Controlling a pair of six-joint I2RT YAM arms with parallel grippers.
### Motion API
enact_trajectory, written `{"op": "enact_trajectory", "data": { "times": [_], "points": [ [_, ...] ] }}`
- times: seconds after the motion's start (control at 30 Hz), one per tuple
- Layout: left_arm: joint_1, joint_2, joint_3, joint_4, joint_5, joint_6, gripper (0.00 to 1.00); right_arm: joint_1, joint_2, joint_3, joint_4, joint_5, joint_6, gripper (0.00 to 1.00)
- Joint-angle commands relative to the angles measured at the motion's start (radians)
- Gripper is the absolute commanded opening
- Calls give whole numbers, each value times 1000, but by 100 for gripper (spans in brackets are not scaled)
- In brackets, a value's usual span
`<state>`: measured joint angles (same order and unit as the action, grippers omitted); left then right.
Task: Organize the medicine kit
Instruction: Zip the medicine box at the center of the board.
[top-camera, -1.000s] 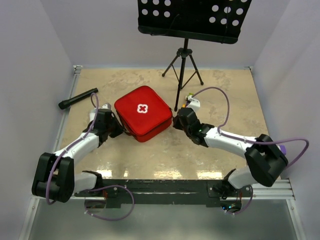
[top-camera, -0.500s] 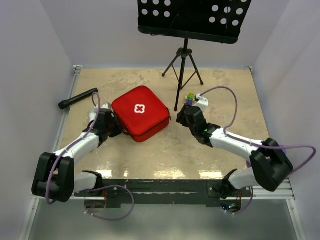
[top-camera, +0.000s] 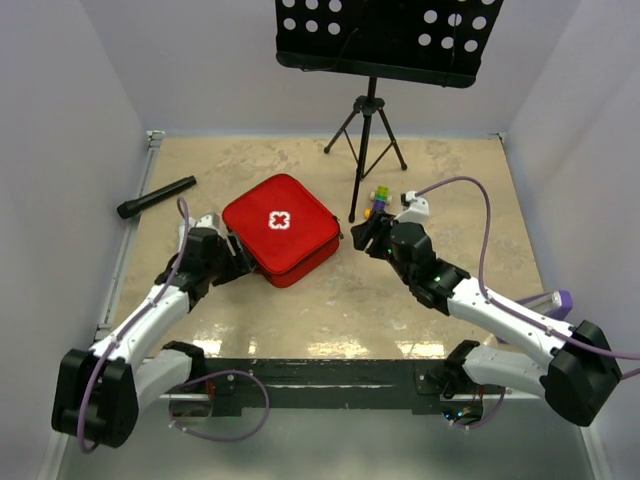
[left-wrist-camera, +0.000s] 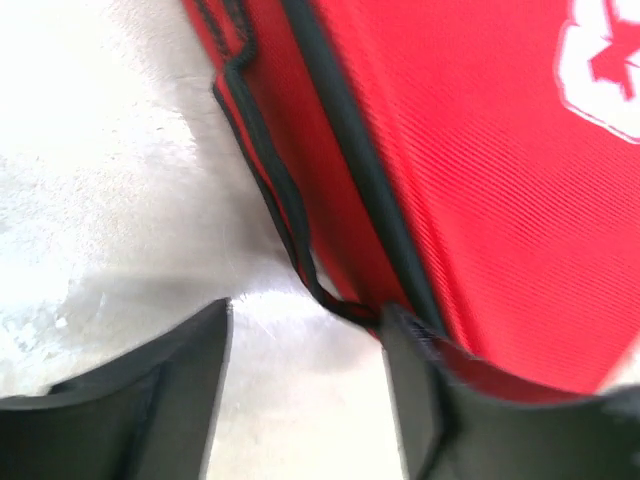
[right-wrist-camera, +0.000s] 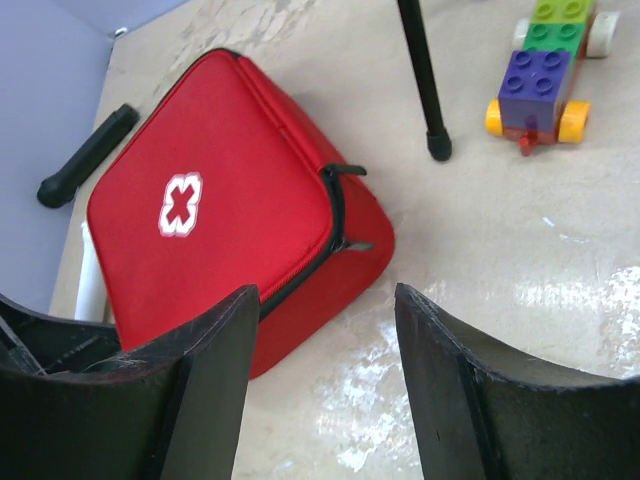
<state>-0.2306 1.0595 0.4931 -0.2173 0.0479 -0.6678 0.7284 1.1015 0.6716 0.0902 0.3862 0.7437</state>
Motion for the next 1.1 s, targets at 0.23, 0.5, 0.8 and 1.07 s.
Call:
{"op": "enact_trajectory", "data": {
  "times": [0.23,0.5,0.8,1.07],
  "points": [
    [-33,-367,38,-148,-43,-9,90,55,-91,-64,55,-46,-67,61],
    [-85,-375,127,-93,-131,131,100,129,-112,-4,-6,80,-127,61],
    [-229,-150,284,-137,-371,281,100,129,-193,2,-89,147,-147,61],
    [-233,-27,332,-149,-500,206,100,128,-264,-9,-181,206,-152,62]
  ]
}}
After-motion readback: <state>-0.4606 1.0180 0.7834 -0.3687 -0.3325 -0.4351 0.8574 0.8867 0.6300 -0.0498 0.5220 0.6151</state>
